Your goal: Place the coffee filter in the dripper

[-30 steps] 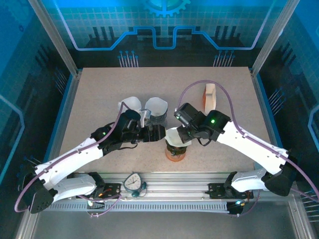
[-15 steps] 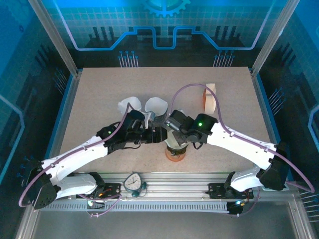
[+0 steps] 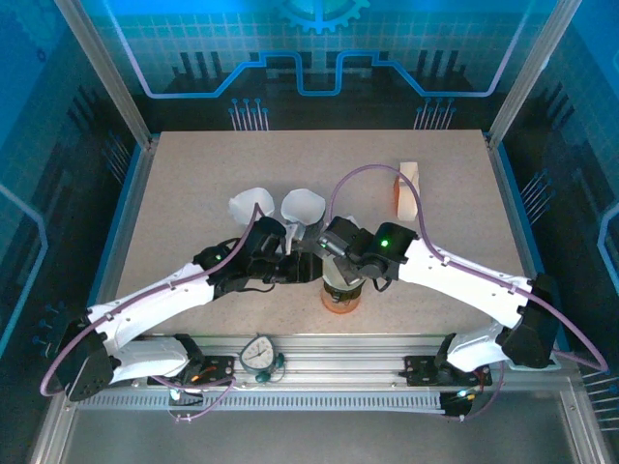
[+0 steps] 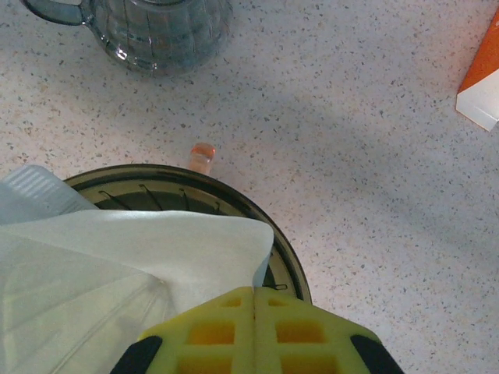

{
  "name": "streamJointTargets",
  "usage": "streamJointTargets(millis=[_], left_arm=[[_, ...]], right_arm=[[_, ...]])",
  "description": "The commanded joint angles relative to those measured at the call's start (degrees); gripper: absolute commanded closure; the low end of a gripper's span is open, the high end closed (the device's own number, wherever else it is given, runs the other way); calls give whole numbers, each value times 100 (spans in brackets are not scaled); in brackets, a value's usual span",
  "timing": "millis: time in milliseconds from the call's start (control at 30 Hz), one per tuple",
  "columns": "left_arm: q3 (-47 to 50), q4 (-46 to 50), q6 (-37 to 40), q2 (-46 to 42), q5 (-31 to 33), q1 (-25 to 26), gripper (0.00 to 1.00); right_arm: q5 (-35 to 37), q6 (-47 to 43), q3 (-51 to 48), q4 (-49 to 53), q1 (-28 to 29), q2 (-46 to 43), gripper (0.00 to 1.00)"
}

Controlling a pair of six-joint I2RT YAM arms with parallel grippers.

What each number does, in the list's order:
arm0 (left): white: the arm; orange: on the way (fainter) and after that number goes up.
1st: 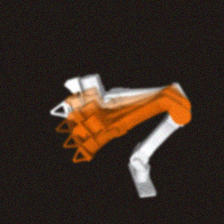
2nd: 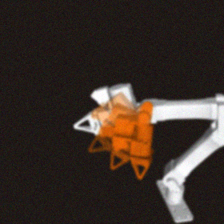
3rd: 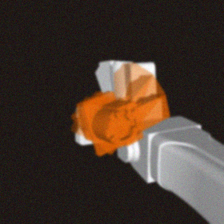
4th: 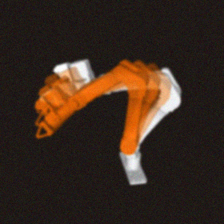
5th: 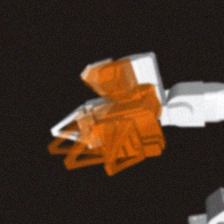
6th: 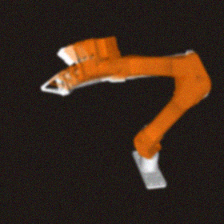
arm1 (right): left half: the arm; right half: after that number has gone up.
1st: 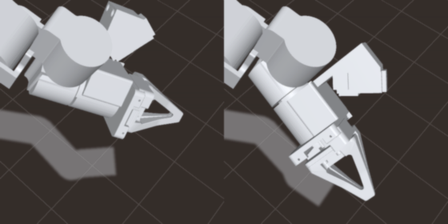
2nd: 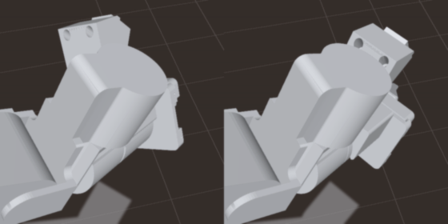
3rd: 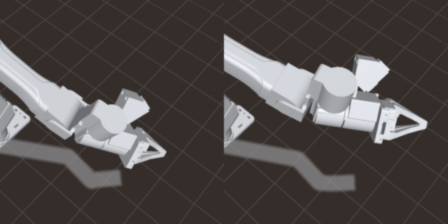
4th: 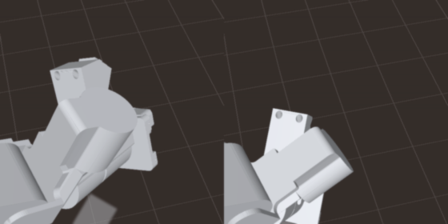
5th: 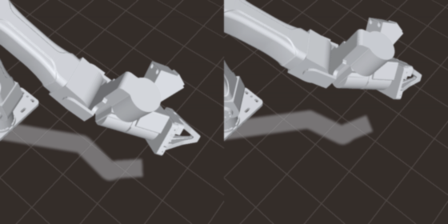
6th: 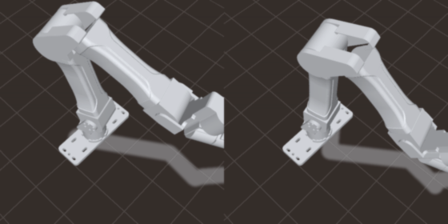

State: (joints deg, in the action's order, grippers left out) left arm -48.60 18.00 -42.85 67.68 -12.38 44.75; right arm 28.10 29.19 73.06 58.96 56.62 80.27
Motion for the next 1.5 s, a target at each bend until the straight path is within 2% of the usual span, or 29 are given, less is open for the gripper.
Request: streamJointTargets(millis=[0, 133, 267, 300, 400, 467, 533, 733, 833, 1233, 1300, 1367, 1467], left_arm=[[33, 238, 218, 72, -98, 36, 47], [1, 262, 242, 70, -98, 34, 47], [4, 263, 238, 79, -98, 34, 47], [4, 263, 242, 79, -94, 34, 47], [6, 278, 250, 55, -76, 35, 47], [9, 278, 246, 60, -63, 34, 47], [17, 268, 237, 62, -73, 34, 47], [26, 266, 242, 61, -35, 34, 47], [51, 239, 234, 70, -34, 34, 47], [138, 134, 196, 140, -55, 34, 47], [142, 136, 197, 131, -56, 34, 47], [139, 142, 196, 136, -51, 34, 47], [147, 119, 198, 140, -47, 34, 47]], right_arm=[[61, 138, 5, -18, 87, -38, 100], [125, 149, 111, 11, 86, -258, 86], [-185, 144, 139, 32, -78, -585, 59], [-386, 119, 130, 37, -174, -650, 56], [-1006, 12, 48, 48, -426, -788, 60], [-1151, -56, 9, 82, -501, -788, 63], [-1204, -117, -4, 143, -566, -728, 65], [-1171, -175, -80, 126, -601, -623, 85], [-1148, -173, -165, 86, -602, -584, 91], [-1131, -124, -357, -93, -603, -549, 93], [-1068, -132, -302, -113, -602, -670, 88], [-983, -145, -210, -76, -605, -790, 77], [-844, -117, -134, 10, -599, -921, 47]])
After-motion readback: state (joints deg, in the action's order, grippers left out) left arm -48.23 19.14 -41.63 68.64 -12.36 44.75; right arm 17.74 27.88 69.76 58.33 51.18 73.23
